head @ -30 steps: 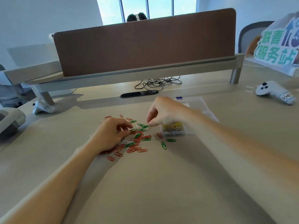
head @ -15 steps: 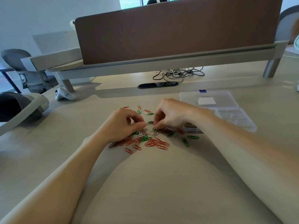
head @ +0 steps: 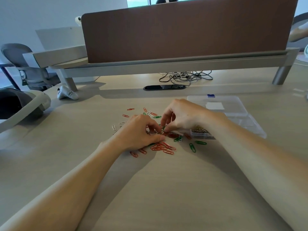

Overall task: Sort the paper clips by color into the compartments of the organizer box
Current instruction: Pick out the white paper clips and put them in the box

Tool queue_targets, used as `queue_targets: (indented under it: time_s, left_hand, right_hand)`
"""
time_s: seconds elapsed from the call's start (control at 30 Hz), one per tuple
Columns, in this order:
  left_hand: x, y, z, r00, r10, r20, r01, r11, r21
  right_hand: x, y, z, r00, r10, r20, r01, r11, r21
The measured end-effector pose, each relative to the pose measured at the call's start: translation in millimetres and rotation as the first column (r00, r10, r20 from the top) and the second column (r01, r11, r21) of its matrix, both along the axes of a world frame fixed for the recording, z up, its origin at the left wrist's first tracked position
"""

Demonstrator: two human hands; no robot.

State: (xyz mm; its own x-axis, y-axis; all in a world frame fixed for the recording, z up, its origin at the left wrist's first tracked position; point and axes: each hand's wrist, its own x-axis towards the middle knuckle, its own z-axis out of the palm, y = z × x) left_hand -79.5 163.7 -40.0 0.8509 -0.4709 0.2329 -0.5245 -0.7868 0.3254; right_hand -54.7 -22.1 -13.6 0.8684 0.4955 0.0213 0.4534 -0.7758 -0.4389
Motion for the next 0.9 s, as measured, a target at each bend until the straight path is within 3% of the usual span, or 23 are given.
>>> queue_targets:
  time_s: [0.3,0.63,0.8,0.9]
  left_hand:
    - [2,2,7,0.993,0.045,-0.110,-0.044,0.999,0.012]
    - [1,1,6,0.992,0.074,-0.102,-0.064,0.993,0.101]
    - [0,0,8,0.996,0.080,-0.028,-0.080,0.997,-0.009]
    - [-3,-6,13,0.998,0.067,-0.003,-0.067,0.983,-0.170]
  right_hand:
    - [0,-1,0,1.000,0.002,-0.016,-0.004,0.990,-0.140]
    - [-4,5,3,1.000,0.019,-0.012,-0.019,0.999,-0.034]
    - [-11,-5,14,1.000,-0.004,-0.019,0.004,1.000,0.030]
    - [-20,-25,22,0.997,-0.071,0.005,0.070,0.993,0.091]
